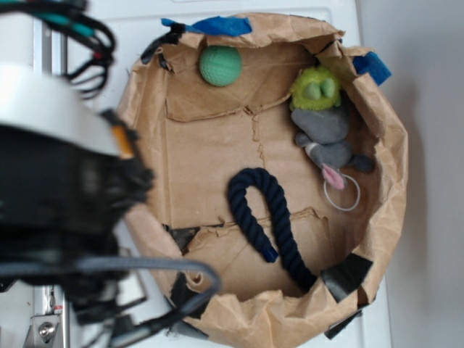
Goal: Grab the green ball.
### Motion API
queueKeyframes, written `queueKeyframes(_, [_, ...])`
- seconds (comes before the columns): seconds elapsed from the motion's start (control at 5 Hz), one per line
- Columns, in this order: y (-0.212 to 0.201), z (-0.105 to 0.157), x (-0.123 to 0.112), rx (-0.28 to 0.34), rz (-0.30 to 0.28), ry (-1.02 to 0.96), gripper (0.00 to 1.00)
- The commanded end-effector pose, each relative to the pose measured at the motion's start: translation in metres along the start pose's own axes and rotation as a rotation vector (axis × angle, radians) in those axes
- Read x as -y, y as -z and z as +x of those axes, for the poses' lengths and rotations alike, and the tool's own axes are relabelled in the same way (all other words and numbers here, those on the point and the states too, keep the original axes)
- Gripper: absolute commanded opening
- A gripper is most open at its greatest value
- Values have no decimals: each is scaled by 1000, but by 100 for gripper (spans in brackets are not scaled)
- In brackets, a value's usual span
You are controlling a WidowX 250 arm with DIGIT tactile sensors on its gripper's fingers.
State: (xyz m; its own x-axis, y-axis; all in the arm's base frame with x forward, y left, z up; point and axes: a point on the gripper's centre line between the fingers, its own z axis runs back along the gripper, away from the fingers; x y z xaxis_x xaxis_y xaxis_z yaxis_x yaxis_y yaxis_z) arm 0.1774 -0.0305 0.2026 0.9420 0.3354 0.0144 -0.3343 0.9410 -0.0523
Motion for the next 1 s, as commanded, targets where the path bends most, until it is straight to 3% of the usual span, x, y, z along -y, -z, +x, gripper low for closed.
queueKeyframes(0.0, [0, 57, -13, 196, -81, -430, 100])
queueKeyframes(0.2, [13, 70, -26, 256, -27, -672, 100])
queueKeyframes(0.4, [40, 81, -46, 297, 73, -810, 100])
queueKeyframes(0.8, [74, 87, -71, 325, 209, -904, 100])
